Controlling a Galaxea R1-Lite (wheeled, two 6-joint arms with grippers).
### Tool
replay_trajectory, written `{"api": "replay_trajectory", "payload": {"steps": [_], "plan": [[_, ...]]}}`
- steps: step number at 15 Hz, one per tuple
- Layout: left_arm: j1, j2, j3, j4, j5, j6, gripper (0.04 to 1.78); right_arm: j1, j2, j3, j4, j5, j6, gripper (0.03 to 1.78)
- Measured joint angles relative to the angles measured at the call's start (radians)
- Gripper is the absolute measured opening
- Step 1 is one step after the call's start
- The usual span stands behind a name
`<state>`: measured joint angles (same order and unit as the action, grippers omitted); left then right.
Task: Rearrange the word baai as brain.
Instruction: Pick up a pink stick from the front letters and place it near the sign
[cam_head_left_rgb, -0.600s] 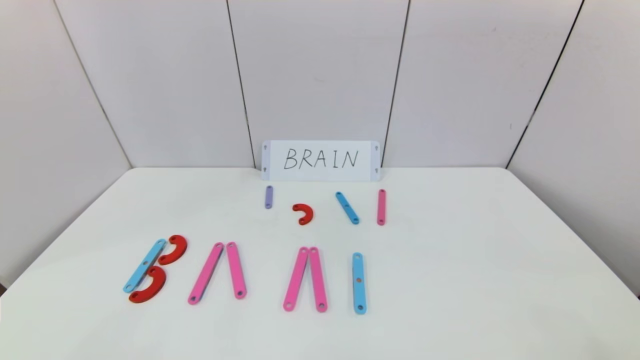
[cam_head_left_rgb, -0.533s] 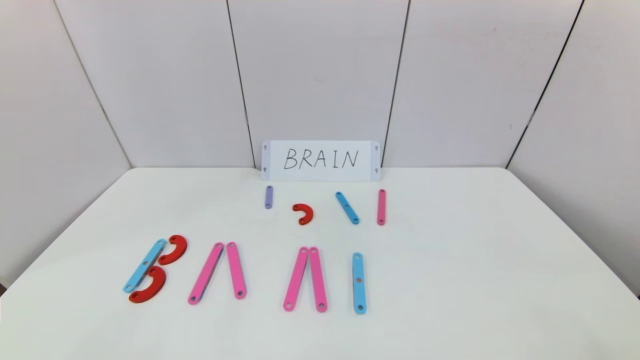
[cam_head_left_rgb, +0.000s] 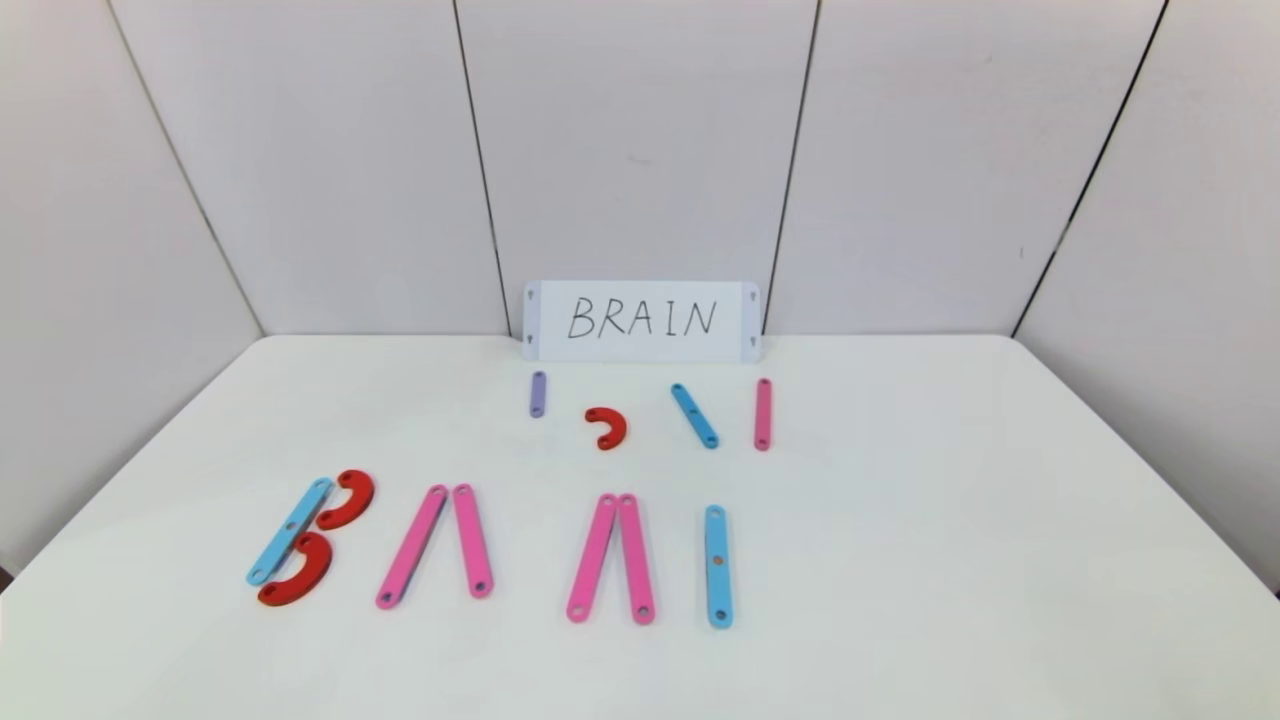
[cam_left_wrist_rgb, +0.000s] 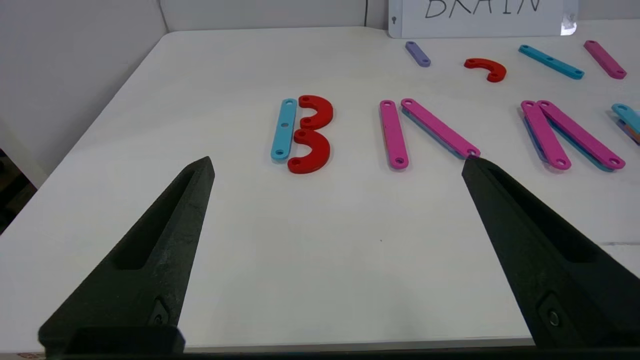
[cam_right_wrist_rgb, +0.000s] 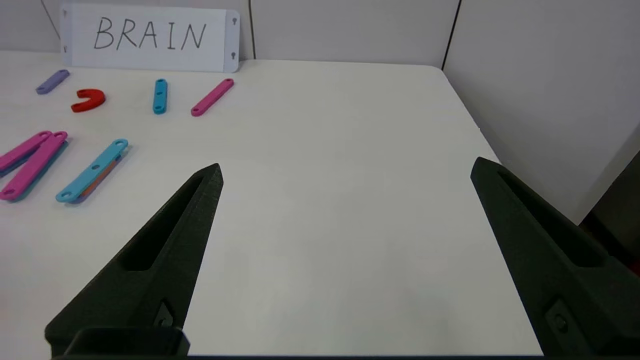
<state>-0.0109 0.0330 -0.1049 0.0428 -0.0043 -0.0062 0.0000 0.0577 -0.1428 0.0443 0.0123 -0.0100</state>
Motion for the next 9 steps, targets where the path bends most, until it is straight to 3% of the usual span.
{"api": "replay_trajectory", "payload": {"steps": [4, 9], "plan": [[-0.005, 0.151, -0.123, 0.000, 0.000, -0.003, 1.74, 0.010, 0.153, -0.159, 0.004, 0.015, -0.003, 1.74], [-0.008, 0.475, -0.364, 0.007, -0.005, -0.001, 1.74, 0.014, 0.457, -0.398, 0.007, 0.048, -0.001, 1.74]]}}
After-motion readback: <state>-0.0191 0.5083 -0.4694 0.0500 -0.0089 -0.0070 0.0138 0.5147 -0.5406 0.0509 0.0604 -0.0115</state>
